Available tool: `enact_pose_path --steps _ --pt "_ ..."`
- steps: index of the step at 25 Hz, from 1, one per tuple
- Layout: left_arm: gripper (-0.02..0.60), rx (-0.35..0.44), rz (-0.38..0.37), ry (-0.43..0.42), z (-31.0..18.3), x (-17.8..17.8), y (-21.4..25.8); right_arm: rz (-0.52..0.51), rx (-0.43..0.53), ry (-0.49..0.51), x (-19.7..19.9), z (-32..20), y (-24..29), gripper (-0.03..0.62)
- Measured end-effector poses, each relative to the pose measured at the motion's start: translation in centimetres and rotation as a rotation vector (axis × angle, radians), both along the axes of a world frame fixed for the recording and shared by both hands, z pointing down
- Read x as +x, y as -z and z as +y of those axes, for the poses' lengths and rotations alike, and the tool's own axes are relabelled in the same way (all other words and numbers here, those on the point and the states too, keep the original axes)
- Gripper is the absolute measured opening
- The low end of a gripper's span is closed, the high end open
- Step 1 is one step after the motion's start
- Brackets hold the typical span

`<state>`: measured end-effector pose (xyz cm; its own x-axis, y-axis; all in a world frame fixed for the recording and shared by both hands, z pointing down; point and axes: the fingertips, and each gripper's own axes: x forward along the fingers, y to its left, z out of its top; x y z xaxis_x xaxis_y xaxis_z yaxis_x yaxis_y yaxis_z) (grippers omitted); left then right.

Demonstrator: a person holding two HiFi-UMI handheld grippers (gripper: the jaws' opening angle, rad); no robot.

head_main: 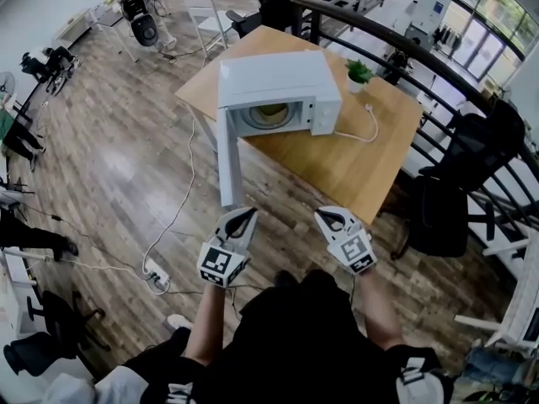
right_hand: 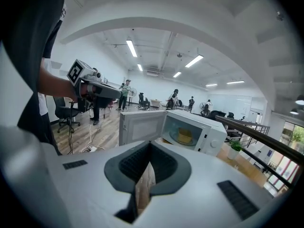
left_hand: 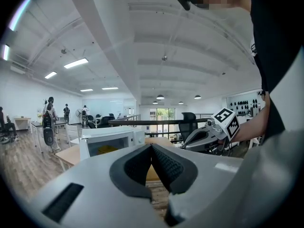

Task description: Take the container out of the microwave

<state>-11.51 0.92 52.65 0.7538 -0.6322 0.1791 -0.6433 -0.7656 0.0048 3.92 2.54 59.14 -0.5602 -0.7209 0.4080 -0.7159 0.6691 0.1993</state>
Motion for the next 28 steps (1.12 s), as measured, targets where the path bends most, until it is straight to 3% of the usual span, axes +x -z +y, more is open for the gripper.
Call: enact_pose_path --steps 9,28 --pt "0.002 0.011 0.004 0.037 -2.4 -0.4 1.0 0.001 -0.017 0.025 0.0 -2.9 -0.2 -0.002" --pt "0.002 0.002 -0.045 0.222 -10.8 0.1 2.5 -0.046 -0.019 0.159 2.2 -15.1 0.8 -0.002"
